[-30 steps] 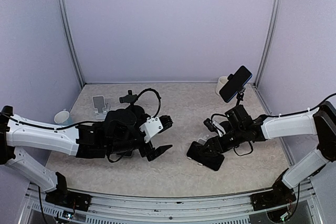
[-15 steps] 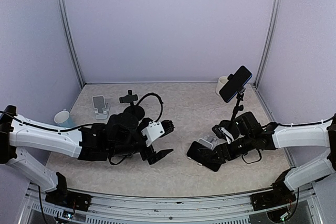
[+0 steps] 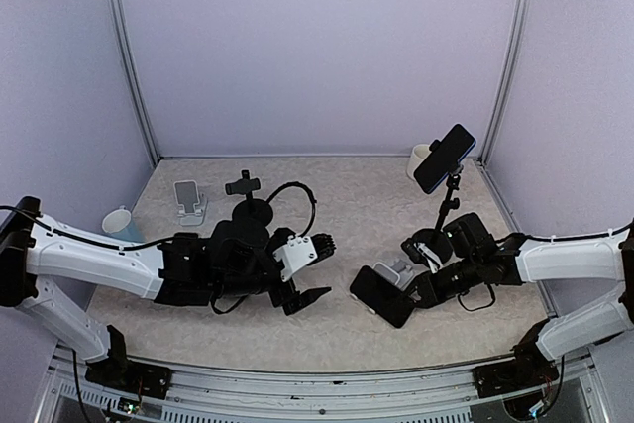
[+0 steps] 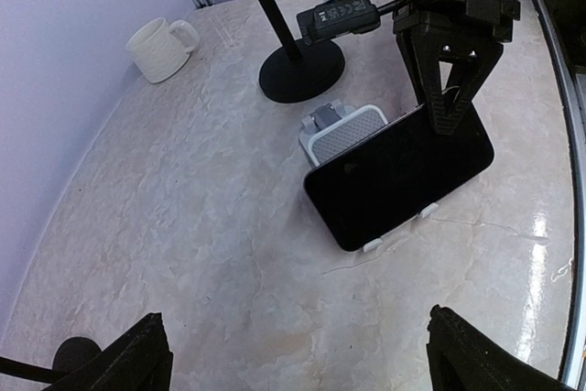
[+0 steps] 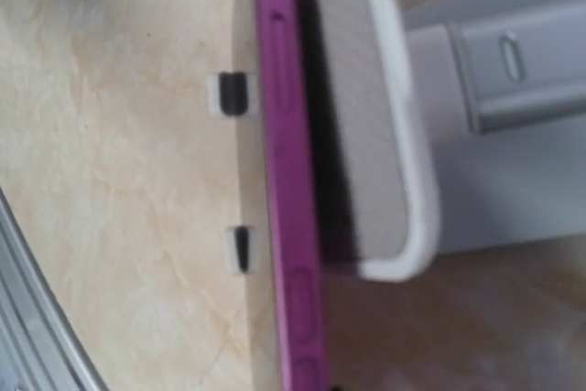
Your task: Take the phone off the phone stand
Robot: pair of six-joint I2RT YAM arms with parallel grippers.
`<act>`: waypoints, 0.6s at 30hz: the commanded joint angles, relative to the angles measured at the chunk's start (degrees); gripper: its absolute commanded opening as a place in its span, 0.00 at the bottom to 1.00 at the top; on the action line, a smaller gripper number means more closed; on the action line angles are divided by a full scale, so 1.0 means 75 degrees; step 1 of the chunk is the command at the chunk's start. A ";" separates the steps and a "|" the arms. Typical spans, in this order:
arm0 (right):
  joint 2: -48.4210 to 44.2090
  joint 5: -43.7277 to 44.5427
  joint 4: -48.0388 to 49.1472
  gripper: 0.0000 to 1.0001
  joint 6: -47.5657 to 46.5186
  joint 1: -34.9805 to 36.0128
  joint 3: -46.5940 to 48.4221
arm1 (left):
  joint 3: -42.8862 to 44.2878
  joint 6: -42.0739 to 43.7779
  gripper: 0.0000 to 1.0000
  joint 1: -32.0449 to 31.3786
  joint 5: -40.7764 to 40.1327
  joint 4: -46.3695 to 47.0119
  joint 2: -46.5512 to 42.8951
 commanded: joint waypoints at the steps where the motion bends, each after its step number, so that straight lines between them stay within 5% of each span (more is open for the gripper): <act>1: -0.0172 -0.0042 0.0016 0.08 -0.0157 -0.0029 0.0160 | 0.0261 0.0122 0.94 -0.0071 0.0074 0.0106 0.0114; 5: -0.0339 0.0079 -0.0141 0.00 -0.0278 -0.0029 0.0335 | 0.0378 0.0195 0.94 -0.0123 0.0070 -0.0016 0.0165; 18: -0.0555 -0.0089 -0.0971 0.00 -0.1085 0.0020 0.1216 | 0.0721 0.0362 0.93 -0.0251 0.0196 -0.0416 0.0260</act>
